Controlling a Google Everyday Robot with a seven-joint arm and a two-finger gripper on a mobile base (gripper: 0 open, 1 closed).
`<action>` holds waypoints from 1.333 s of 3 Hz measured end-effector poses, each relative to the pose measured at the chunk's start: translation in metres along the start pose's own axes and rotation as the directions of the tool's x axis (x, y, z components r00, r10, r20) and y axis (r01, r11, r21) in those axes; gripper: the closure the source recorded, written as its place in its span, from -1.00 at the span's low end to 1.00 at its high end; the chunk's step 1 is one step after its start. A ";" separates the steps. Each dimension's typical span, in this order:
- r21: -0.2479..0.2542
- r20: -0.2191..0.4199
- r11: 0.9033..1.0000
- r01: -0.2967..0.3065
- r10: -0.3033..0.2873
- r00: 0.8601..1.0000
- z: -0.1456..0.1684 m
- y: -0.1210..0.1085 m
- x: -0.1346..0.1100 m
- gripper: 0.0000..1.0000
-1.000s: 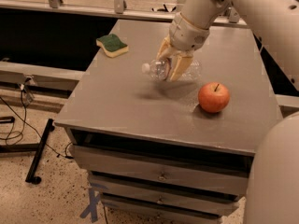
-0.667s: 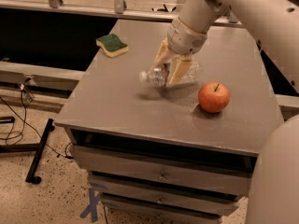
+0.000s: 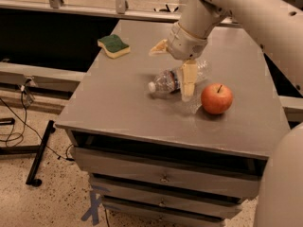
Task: Knock water bottle over
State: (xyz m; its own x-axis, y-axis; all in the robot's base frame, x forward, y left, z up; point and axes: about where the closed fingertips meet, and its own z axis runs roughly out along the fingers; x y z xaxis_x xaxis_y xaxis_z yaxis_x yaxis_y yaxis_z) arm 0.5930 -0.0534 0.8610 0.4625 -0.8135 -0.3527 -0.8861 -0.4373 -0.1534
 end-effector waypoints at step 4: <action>0.261 0.123 0.924 -0.280 0.256 0.959 -0.050 -0.031 0.039 -1.00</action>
Offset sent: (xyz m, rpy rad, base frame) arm 0.0235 -0.0229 0.0240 0.0763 -0.0553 -0.1566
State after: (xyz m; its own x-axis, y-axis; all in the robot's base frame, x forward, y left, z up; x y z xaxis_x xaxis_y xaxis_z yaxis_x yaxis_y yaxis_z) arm 0.6402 -0.0906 0.8984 0.2132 -0.8445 -0.4914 -0.9558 -0.0761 -0.2839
